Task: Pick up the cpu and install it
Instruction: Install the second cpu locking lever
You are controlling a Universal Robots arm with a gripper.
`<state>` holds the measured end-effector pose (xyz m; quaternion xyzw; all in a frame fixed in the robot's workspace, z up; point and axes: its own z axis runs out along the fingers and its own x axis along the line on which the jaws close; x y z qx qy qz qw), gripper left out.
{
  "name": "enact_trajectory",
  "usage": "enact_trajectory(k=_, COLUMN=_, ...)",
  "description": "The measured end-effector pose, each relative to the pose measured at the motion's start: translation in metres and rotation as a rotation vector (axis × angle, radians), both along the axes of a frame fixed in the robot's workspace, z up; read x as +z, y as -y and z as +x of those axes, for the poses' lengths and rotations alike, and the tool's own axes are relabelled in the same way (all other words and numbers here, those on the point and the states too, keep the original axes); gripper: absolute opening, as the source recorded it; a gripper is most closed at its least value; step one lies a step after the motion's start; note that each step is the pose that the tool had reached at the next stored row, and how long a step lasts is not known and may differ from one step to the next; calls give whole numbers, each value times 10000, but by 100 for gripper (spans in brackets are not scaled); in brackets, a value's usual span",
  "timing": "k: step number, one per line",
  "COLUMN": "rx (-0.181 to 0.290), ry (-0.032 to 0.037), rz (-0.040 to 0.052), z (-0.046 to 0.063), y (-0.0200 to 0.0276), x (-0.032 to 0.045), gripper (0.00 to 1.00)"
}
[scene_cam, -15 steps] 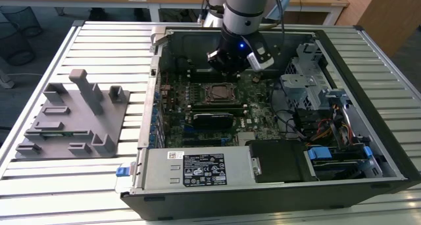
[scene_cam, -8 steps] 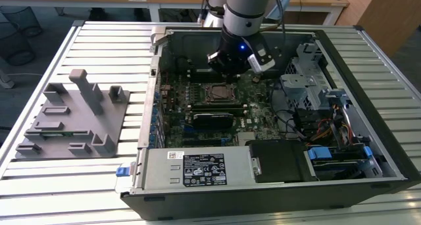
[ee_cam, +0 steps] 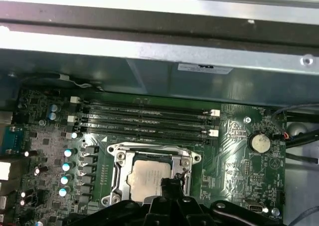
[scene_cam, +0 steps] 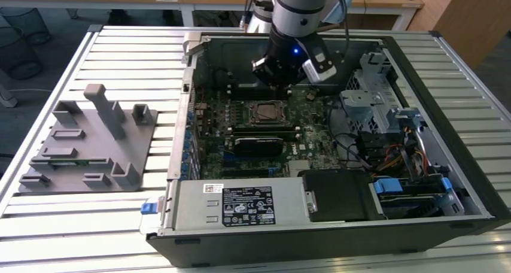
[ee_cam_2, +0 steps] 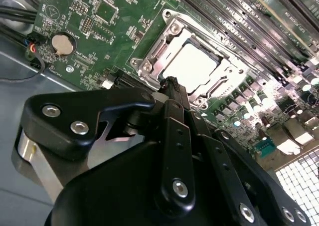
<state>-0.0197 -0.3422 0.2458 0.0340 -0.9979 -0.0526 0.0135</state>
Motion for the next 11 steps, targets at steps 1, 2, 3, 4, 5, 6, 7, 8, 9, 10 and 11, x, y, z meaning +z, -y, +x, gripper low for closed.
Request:
enact_trajectory(k=1, rx=0, ry=0, rz=0, z=0, y=9, x=0, gripper=11)
enact_trajectory(k=2, rx=0, ry=0, rz=0, z=0, y=16, x=0, gripper=11)
enact_trajectory(k=3, rx=-1, ry=1, rz=-1, z=0, y=24, x=-1, gripper=11)
enact_trajectory(k=4, rx=0, ry=0, rz=-4, z=0, y=32, x=0, gripper=11)
enact_trajectory(k=5, rx=0, ry=0, rz=-6, z=0, y=39, x=0, gripper=11)
enact_trajectory(k=6, rx=0, ry=0, rz=-8, z=0, y=47, x=0, gripper=11)
enact_trajectory(k=7, rx=1, ry=0, rz=-8, z=0, y=59, x=0, gripper=11)
enact_trajectory(k=8, rx=0, ry=0, rz=-7, z=-1, y=69, x=-1, gripper=11)
enact_trajectory(k=9, rx=1, ry=0, rz=-8, z=-1, y=77, x=-1, gripper=11)
enact_trajectory(k=10, rx=1, ry=0, rz=-8, z=-1, y=85, x=-1, gripper=11)
enact_trajectory(k=11, rx=1, ry=0, rz=-7, z=-1, y=93, x=-1, gripper=11)
